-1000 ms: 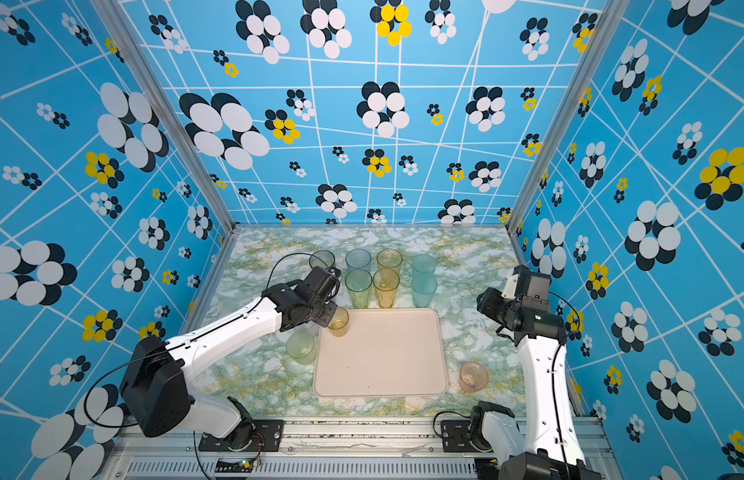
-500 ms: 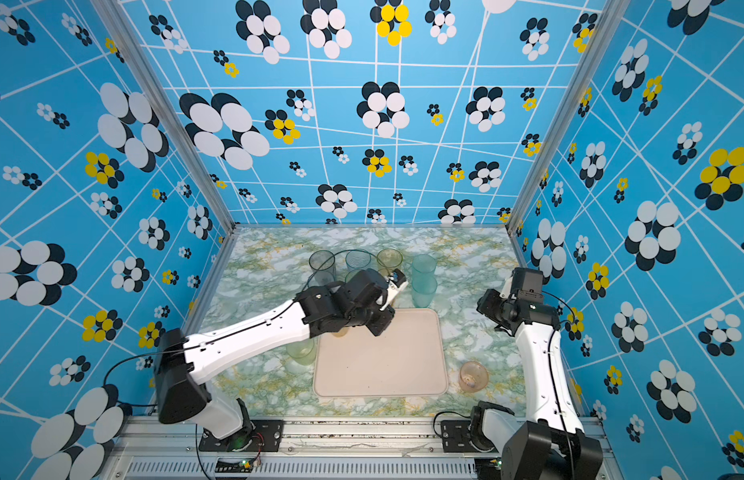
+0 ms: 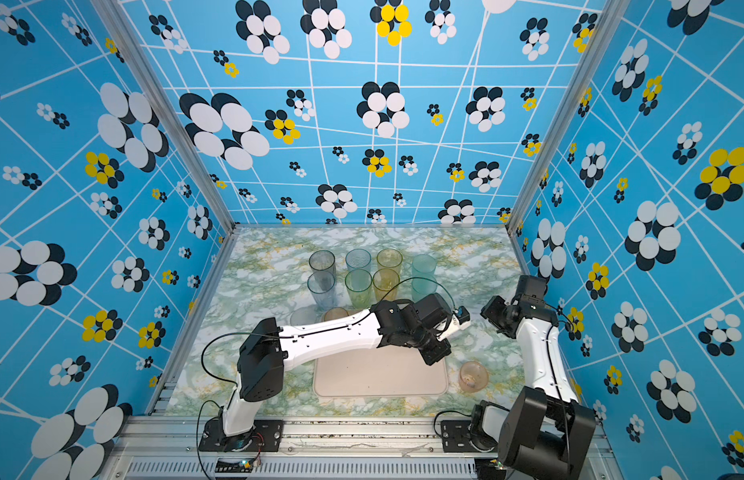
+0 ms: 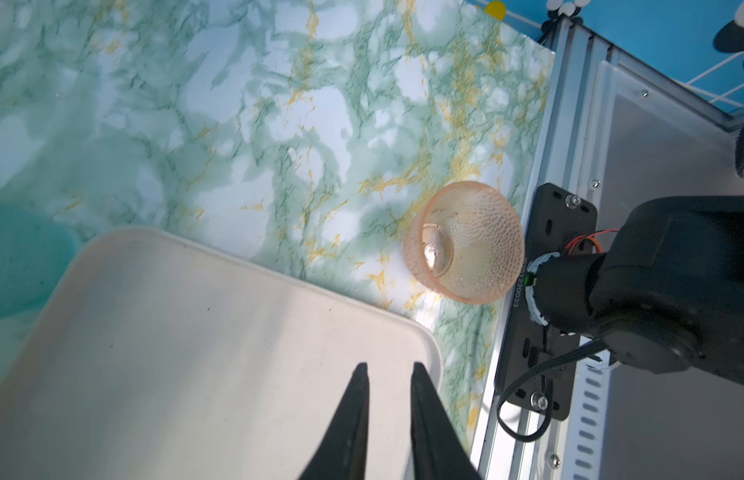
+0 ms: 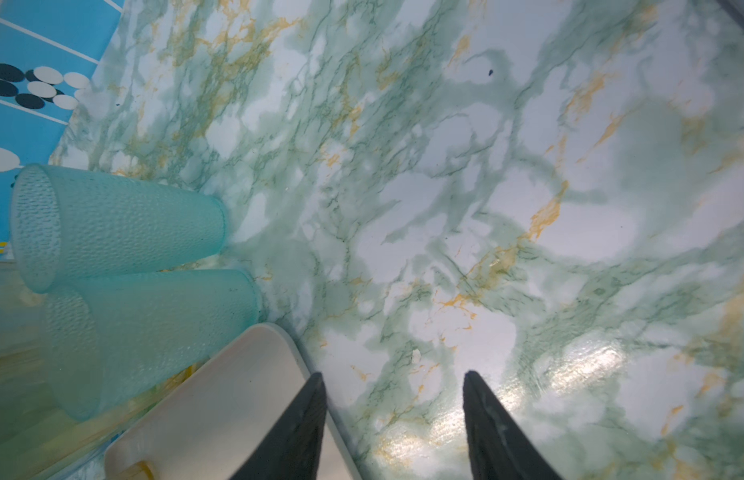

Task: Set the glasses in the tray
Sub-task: 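Move the empty left gripper back across toward the pink textured cup, then lower the left gripper over the pink textured cup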

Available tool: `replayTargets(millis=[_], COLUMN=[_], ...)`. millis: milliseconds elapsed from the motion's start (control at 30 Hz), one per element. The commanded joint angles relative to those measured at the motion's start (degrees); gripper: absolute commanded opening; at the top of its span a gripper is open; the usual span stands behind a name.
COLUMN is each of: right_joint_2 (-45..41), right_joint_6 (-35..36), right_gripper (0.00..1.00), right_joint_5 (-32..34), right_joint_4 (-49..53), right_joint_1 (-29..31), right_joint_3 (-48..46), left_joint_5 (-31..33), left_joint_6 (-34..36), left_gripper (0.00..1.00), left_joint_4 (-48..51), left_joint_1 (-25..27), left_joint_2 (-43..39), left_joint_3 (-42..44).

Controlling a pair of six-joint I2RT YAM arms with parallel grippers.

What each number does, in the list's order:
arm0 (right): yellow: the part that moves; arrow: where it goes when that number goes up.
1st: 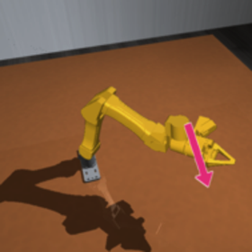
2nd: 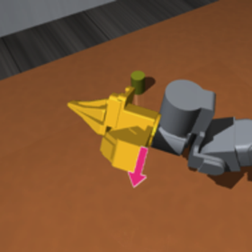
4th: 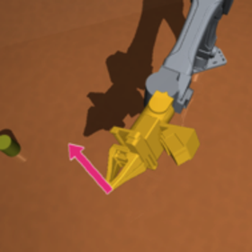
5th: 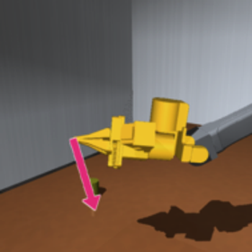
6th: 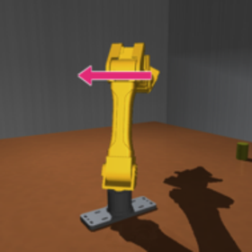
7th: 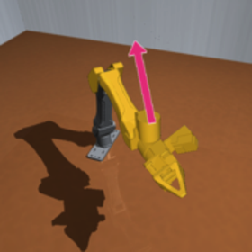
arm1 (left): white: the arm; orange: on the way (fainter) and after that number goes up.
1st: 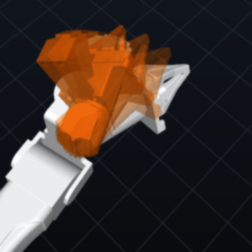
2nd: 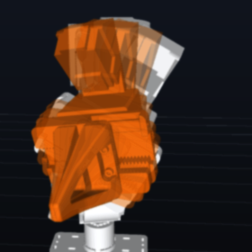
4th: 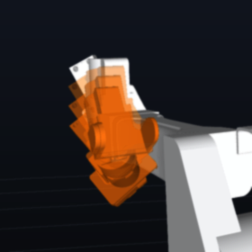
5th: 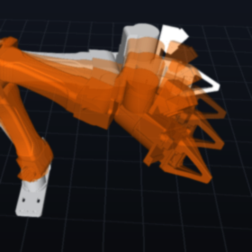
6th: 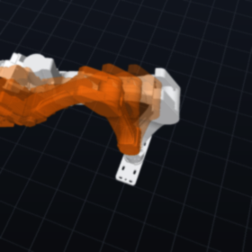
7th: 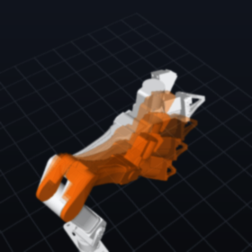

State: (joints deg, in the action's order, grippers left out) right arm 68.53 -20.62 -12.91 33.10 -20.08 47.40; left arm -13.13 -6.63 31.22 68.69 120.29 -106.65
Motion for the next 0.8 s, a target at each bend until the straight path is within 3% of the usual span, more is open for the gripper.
replayTargets(millis=[0,333,767], right_joint_2=[0.31,-0.59,-2.08], right_joint_6=[-0.74,-0.65,-0.12], right_gripper=[0.55,0.56,0.56], right_joint_5=[-2.03,-2.82,-3.53], right_joint_4=[-2.02,-1.81,-1.46], right_joint_1=[-0.23,-0.49,-0.75], right_joint_3=[0.08,1.2,1.38], left_joint_5=[-3.54,-7.91,-7.82], left_joint_6=[-0.75,-0.57,-0.4], left_gripper=[0.22,0.26,0.27], left_joint_4=[0.63,6.55,10.32], left_joint_1=[0.56,1.98,2.41], left_joint_2=[2.95,10.06,14.64], left_joint_3=[-4.03,-12.53,-17.02])
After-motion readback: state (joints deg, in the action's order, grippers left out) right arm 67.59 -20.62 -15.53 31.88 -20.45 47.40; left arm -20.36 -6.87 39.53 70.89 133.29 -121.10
